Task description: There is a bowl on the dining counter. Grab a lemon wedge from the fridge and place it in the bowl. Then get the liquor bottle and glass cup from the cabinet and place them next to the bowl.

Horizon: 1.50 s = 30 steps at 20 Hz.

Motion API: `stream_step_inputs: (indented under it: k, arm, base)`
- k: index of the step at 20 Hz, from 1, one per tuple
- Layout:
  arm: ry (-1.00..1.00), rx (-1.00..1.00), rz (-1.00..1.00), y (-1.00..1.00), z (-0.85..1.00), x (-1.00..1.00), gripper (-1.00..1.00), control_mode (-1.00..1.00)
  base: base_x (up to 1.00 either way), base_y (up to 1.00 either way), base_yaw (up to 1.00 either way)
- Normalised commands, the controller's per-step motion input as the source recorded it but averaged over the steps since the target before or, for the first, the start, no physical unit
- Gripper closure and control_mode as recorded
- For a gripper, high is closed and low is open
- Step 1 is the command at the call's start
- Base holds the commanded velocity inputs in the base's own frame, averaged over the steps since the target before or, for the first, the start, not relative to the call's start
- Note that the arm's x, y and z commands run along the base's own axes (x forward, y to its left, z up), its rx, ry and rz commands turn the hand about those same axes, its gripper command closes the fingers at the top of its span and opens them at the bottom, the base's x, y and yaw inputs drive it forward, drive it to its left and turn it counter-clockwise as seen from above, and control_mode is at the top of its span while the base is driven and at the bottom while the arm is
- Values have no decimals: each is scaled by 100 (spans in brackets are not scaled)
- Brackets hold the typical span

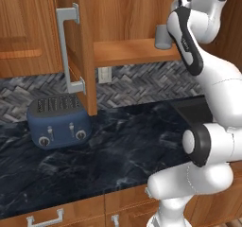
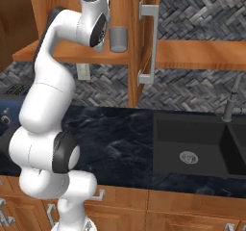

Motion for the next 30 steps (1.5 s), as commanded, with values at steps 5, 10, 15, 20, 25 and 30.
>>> stream_step_inputs:
  k: [5, 10, 15, 20, 25, 30]
  arm:
    - [0, 0, 0, -5, -11, 25, -100, -100]
    - [0, 0, 0, -1, -10, 27, -100, -100]
    - [0, 0, 0, 0, -9, 28, -100, -100]
    - [0, 0, 0, 0, -11, 27, -100, -100]
    - [0, 0, 0, 0, -11, 27, -100, -100]
    - [0, 0, 0, -4, -6, 28, -100, -100]
  base:
    - [0, 0, 0]
    - [0, 0, 0]
    - [0, 0, 0]
    - [0, 0, 0]
    - [0, 0, 0]
    - [0, 0, 0]
